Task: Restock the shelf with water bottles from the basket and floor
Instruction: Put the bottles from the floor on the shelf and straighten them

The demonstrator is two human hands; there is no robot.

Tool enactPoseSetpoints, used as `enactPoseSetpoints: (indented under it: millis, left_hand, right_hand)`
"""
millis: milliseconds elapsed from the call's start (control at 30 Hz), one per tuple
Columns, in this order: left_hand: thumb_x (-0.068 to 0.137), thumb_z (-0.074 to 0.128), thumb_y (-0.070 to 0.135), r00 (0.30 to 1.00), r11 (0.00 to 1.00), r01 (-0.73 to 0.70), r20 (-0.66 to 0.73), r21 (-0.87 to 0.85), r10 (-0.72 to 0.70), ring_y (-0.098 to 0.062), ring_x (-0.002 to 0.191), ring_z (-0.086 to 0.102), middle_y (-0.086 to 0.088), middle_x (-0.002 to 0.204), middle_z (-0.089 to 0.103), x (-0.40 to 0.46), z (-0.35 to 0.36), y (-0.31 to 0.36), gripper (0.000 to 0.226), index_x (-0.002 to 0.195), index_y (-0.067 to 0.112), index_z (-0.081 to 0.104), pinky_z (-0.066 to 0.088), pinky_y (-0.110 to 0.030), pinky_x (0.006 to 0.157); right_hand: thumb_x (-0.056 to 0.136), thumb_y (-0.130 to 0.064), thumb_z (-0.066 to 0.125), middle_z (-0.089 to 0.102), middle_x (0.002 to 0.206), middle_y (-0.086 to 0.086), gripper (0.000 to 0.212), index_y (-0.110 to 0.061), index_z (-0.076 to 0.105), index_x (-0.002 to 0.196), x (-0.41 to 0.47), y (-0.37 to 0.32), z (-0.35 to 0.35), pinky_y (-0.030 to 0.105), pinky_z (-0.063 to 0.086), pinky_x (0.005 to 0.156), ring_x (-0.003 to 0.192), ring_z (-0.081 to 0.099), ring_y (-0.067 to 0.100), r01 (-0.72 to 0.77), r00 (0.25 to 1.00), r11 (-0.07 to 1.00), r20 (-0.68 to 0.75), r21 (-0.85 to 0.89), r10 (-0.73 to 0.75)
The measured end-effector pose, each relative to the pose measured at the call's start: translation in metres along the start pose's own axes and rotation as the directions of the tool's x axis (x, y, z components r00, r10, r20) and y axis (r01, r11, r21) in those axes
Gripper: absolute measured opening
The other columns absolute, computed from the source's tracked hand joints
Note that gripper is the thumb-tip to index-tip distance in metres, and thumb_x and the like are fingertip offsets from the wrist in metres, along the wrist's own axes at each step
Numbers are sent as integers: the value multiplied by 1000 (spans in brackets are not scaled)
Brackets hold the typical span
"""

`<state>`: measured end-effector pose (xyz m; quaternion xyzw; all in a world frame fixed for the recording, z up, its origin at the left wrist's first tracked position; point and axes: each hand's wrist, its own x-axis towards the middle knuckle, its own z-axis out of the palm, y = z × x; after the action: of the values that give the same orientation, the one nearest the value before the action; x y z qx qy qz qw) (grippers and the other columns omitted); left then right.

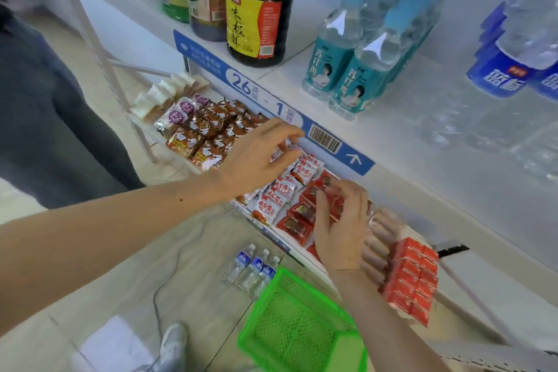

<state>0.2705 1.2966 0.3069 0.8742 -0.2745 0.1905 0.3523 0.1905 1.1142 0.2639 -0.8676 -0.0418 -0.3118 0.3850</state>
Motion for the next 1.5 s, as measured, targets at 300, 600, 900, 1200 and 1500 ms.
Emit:
enactPoseSetpoints:
  millis: [300, 600, 900, 1200, 1500]
  left_hand:
    - [93, 54, 35, 936, 959, 281, 213, 22, -280, -9, 76, 60, -1, 104, 59, -114, 16, -138, 33, 118, 15, 57, 55, -37, 63]
    - [91, 56, 34, 673, 744, 659, 358, 109, -648, -15, 85, 61, 0, 120, 51, -228, 129, -258, 32, 119, 19, 55, 53, -39, 79]
    - [90, 57, 39, 433, 567, 780, 425, 266, -795, -17, 88, 64, 3, 120, 50, -366, 287, -373, 31, 116, 22, 57, 48, -37, 90]
    - [89, 57, 39, 310, 453, 843, 426, 291, -850, -21, 86, 64, -2, 116, 51, -488, 422, -461, 31, 113, 20, 61, 50, -37, 88]
    - [91, 55, 38, 288, 429, 855, 420, 292, -860, -23, 93, 61, -2, 113, 50, -511, 468, -490, 31, 114, 20, 62, 47, -31, 89]
  right_hand:
    - [92, -7, 58, 55, 101, 3, 24, -6, 54, 115, -74, 31, 133, 24, 47, 75, 86, 57, 16, -251, 929, 968, 281, -2, 241]
    - [94, -26, 55, 62, 100, 1, 38, -14, 41, 128, -181, 135, 256, 37, 51, 70, 82, 60, 18, -538, 578, 795, 564, -280, 590]
    - [87, -25, 67, 67, 111, 12, 45, -1, 50, 122, -307, 285, 400, 29, 40, 81, 104, 61, 28, -613, 238, 574, 566, -543, 790]
    - [86, -39, 66, 51, 137, 20, 73, 2, 38, 139, -421, 408, 528, 34, 39, 99, 126, 49, 33, -653, 163, 468, 492, -595, 855]
    - [90, -35, 63, 50, 133, 21, 75, 7, 26, 139, -450, 444, 588, 38, 47, 93, 116, 57, 35, -778, -3, 250, 400, -577, 916]
